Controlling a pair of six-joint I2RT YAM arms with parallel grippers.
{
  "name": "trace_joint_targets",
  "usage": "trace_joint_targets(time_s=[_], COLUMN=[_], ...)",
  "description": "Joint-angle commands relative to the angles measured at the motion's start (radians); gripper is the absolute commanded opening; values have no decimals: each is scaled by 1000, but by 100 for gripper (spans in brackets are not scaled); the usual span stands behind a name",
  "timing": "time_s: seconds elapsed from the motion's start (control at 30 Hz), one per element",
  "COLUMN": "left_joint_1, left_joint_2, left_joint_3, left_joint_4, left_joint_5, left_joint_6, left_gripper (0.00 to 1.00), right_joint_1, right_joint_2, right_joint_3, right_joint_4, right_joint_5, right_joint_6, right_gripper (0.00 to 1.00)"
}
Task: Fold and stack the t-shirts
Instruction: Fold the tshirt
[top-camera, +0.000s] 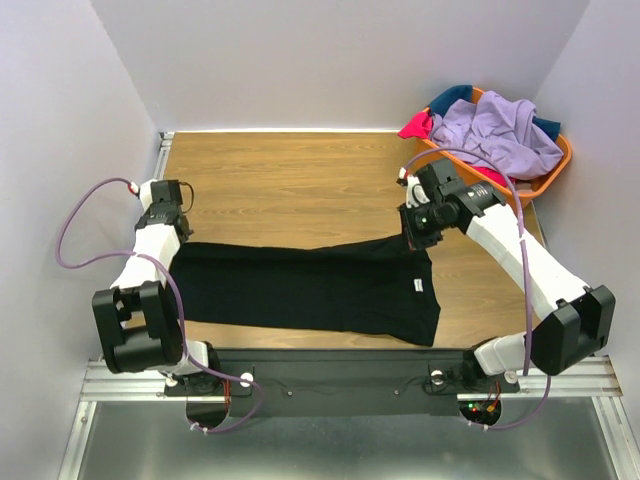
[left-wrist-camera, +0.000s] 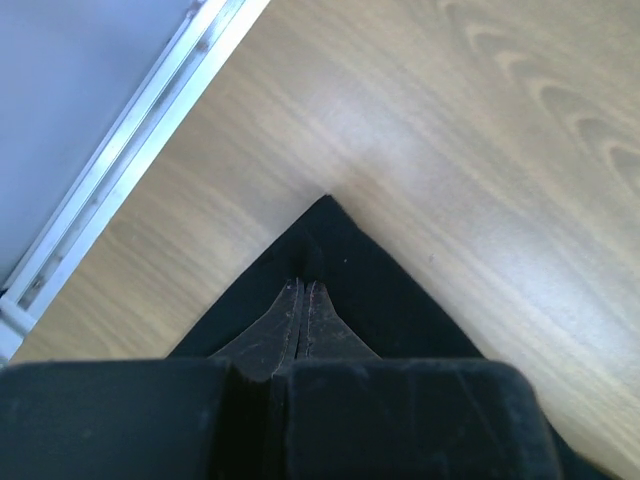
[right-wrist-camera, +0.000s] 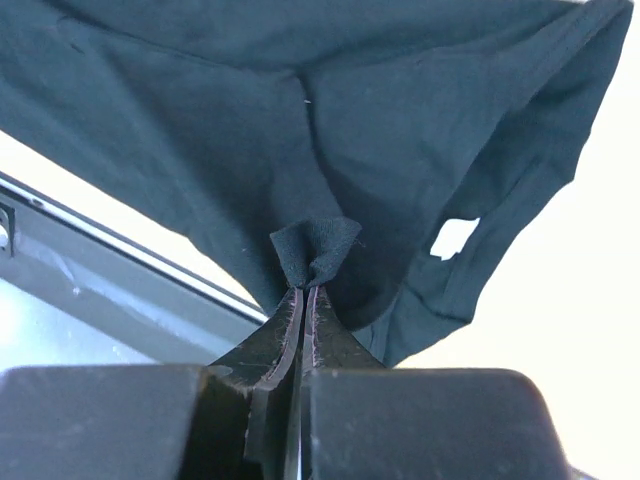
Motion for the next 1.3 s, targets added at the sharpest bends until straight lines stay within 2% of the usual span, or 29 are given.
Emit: trace_joint_targets(time_s=[0.0,0.13,0.2,0.27,0.33,0.37,0.4,0.47,0.5,0.6,0.73,1.03,1.27], left_joint_1=[8,6,6,6,6,6,6,6,6,6,3,-101,-112], left_joint_2=[-52,-61,-70,-98,-159,-174,-187,-205,-213,-237,-208,2,31], left_joint_3=[-39,-47,-45,-44,-35,-20,-9,16,31,36,10,94,8], left_joint_4=[-33,-49,-83,-111,-131,-155,-170,-213,-229,-225,-133,-42,-5], left_joint_5=[-68,-59,-59,-62,-21,7,18,27,29,48,148,210,237], left_joint_6=[-18,-32,-35,-50,-78,-94,-105,-119,-119,-133,-185,-240,-240], left_gripper=[0,0,9,34,51,56,62,63,63,63,63,64,64], right_joint_1=[7,7,9,7,7,7,7,7,7,7,9,-43,-172], right_joint_2=[-43,-35,-24,-12,-10,-15,-18,-26,-33,-33,-14,169,249], right_joint_3=[-17,-11,-2,6,19,26,33,58,65,79,21,-17,-59], right_joint_4=[-66,-88,-114,-163,-225,-247,-266,-312,-321,-316,-148,100,251], right_joint_5=[11,7,13,20,42,49,57,72,79,126,189,301,280], right_joint_6=[33,48,59,63,71,79,80,94,100,103,146,179,160], right_gripper=[0,0,0,5,21,29,32,38,45,54,62,61,56])
